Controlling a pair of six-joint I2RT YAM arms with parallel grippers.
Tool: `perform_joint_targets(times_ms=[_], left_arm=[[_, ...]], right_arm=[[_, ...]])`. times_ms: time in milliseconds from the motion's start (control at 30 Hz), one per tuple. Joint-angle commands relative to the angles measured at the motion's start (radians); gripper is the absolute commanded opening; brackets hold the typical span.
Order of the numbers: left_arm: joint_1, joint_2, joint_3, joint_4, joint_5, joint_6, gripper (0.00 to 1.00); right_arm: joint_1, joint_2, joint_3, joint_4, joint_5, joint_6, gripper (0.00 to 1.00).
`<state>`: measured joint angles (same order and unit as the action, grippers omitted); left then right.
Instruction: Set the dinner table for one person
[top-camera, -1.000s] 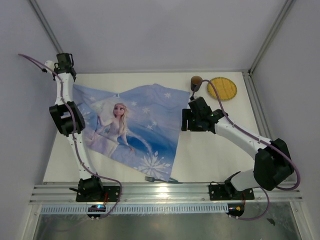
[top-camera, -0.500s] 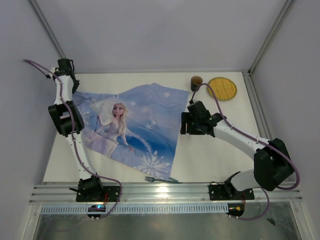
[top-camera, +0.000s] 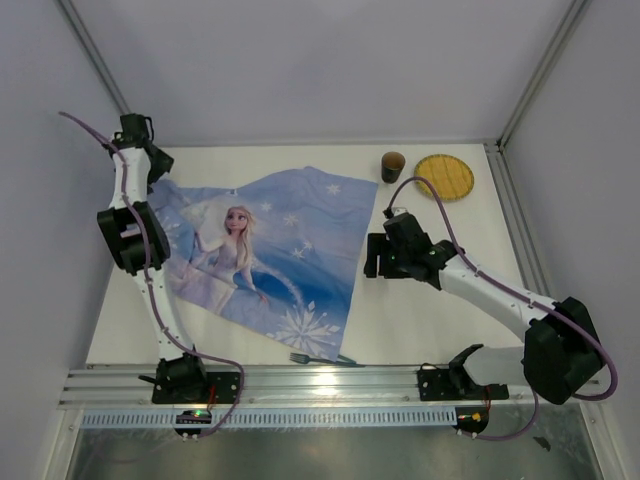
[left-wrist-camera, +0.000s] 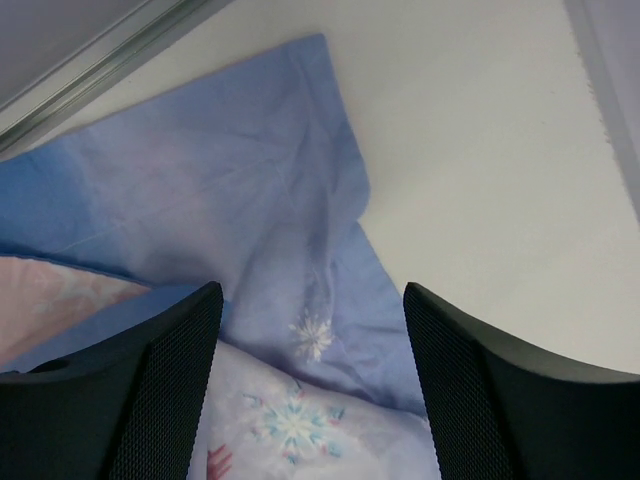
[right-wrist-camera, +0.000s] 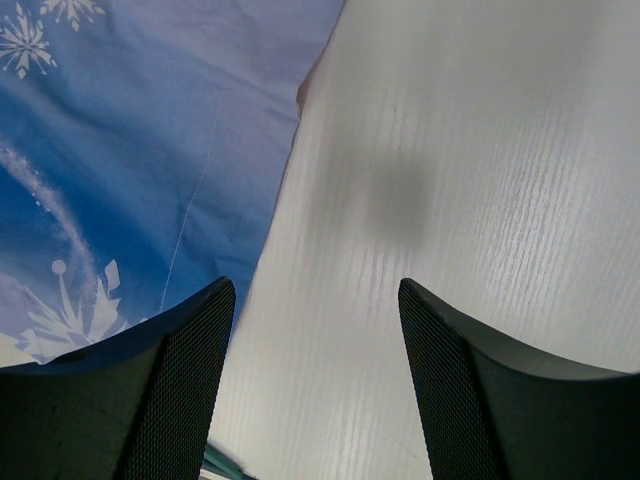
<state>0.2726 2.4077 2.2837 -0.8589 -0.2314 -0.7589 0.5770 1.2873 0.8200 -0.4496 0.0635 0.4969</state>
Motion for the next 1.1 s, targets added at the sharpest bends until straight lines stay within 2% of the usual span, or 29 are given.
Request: perform_joint_targets(times_ms=[0, 233, 433, 667, 833, 1067], left_arm=[[-0.029, -0.157, 0.002, -0.009, -0.002, 0.082, 0.76], [-0.087, -0.281, -0.029, -0.02, -0.022, 0.144, 0.83], [-0.217, -0.383, -0.174, -0.017, -0.069, 0.181, 0.83], [-0.346, -0.459, -0.355, 0.004, -0.065, 0.133, 0.83], [-0.388, -0.508, -0.424, 0.001, -0.075, 0.135, 0.83], [-0.394, -0.599, -0.487, -0.005, -0.025, 0.13, 0.83]], right_arm=[[0.007, -0.039, -0.004, 0.049, -0.014, -0.046, 0.71], [0.007, -0.036, 0.019, 0.046, 0.016, -0.064, 0.71], [0.007, 0.074, 0.097, 0.121, 0.085, -0.092, 0.72], [0.0, 0.36, 0.4, 0.178, 0.087, -0.178, 0.72], [-0.028, 0.541, 0.591, 0.16, 0.013, -0.201, 0.72], [-0.06, 0.74, 0.818, 0.085, 0.006, -0.189, 0.72]])
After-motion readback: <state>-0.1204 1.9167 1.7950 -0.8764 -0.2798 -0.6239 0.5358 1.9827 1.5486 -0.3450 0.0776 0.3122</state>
